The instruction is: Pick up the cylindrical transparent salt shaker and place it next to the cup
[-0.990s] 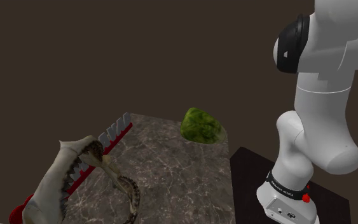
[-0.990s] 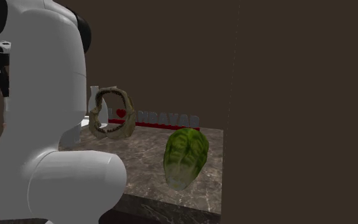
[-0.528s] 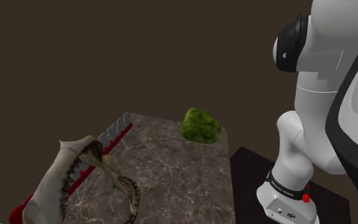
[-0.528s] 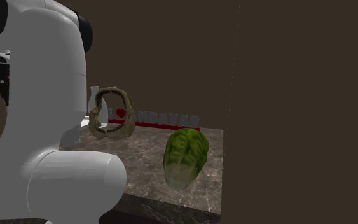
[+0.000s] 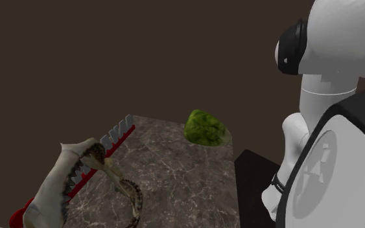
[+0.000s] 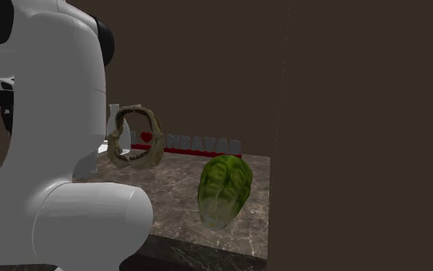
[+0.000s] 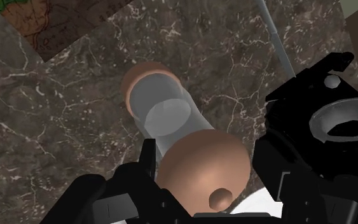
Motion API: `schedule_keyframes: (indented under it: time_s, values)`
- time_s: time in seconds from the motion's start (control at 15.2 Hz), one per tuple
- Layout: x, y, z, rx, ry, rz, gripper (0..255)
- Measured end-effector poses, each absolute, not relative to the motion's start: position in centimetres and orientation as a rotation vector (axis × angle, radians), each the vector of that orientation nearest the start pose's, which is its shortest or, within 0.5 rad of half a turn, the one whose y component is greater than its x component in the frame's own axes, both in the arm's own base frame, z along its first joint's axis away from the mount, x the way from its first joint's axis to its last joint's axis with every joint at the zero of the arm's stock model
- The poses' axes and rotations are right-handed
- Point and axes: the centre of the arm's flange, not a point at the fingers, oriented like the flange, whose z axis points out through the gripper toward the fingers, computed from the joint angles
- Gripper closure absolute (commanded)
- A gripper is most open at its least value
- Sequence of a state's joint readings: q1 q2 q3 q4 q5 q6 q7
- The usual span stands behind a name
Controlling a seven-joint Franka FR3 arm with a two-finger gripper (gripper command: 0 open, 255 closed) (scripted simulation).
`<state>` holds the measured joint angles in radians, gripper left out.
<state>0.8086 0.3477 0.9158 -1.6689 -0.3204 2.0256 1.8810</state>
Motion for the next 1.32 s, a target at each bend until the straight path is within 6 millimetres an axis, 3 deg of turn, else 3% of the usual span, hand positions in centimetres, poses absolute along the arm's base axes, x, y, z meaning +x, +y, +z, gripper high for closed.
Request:
schedule_keyframes:
  time_s: [0.33,0.73,0.79,1.19,1.32]
  values:
    - [-2.0,64.5,45.3,-2.985,0.129,0.014,255]
    - [-1.9,64.4,45.1,-2.984,0.129,0.014,255]
    - [-1.9,64.4,45.1,-2.984,0.129,0.014,0]
    - [-1.9,64.4,45.1,-2.984,0.129,0.014,0]
    - [-2.0,64.2,46.7,-2.983,0.129,0.014,0]
